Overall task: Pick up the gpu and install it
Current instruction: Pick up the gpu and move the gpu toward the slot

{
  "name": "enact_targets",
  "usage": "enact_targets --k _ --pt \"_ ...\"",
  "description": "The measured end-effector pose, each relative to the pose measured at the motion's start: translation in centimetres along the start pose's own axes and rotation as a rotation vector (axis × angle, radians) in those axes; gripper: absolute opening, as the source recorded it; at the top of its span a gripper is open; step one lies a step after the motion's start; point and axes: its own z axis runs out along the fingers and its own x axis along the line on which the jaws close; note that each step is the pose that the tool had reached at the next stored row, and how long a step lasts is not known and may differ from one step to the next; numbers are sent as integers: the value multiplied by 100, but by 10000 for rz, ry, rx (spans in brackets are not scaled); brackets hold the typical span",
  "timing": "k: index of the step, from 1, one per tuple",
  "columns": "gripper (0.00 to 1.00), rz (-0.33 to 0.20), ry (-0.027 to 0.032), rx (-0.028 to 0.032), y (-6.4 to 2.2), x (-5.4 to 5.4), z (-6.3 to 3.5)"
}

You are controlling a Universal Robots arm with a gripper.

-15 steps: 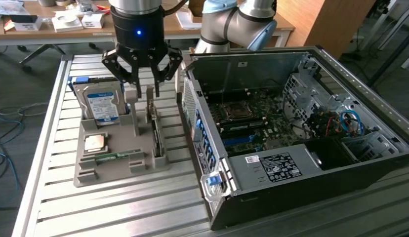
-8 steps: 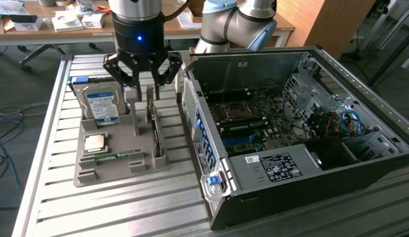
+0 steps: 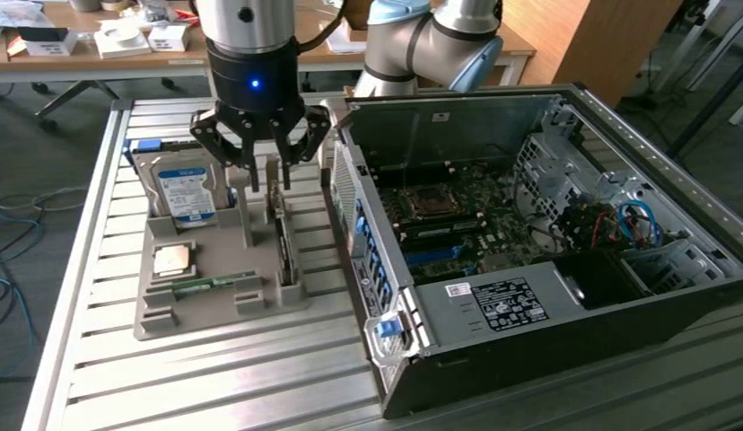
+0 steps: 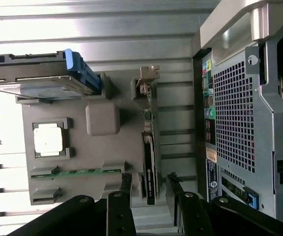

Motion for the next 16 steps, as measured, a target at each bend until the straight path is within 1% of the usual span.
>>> enact_targets --k 10,16 --pt "42 0 -1 -1 -6 3 127" --pt "42 0 -1 -7 -5 -3 130"
